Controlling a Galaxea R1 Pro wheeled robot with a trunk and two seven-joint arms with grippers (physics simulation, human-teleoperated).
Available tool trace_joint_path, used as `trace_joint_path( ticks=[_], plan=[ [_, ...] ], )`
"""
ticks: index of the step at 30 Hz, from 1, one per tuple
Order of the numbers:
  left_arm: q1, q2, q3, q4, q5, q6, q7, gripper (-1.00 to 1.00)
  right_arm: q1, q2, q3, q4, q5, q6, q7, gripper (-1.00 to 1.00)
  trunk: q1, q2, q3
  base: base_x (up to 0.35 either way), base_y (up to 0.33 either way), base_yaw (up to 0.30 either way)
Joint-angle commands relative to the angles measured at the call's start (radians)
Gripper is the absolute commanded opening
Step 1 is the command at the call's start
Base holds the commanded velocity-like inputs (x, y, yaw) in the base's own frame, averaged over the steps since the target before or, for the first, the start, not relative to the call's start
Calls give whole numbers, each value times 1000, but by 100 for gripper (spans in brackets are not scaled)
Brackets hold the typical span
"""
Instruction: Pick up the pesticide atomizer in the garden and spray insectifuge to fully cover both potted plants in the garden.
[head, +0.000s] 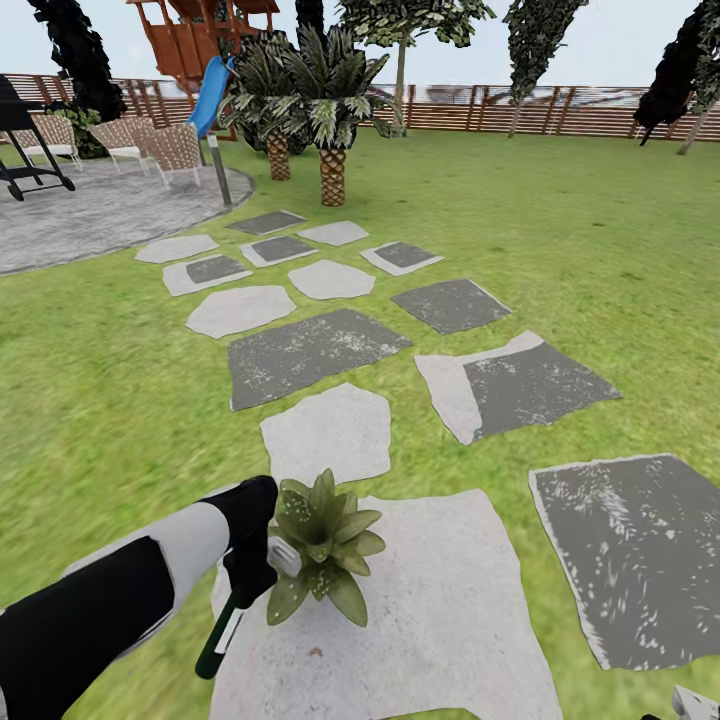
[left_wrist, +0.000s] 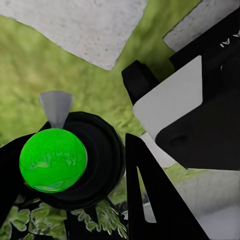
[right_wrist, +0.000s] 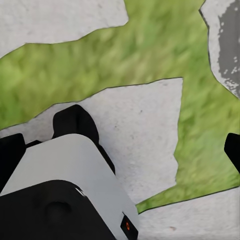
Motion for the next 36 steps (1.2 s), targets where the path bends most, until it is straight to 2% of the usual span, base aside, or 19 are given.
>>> trace_joint_path(
  ticks=[1,9,15,23,28,36],
  plan=[
    [-1,0,3,-1,-10,5,-9,-100,-1,0,-1,-1,9,3,10,100,0,0,-1,0,0,0],
    [8,-1,8,-1,-6,5,-9,-100,-1,0,0,-1,9,3,10,100,0,0,-1,0,0,0],
    [17,-1,9,-1,-5,5,-9,-100,-1,0,-1,-2,9,3,10,100,-23,42,22,0,0,0],
    [66,5,8,-1,-6,5,-8,-100,-1,0,0,-2,9,3,10,100,-50,91,56,0,0,0],
    [70,6,9,-1,-5,5,-8,-100,-1,0,0,-1,9,3,9,100,-50,91,64,0,0,0],
    [70,5,13,-1,-5,5,-7,-100,-1,0,0,-1,9,3,7,100,-81,147,102,0,0,0]
  ],
)
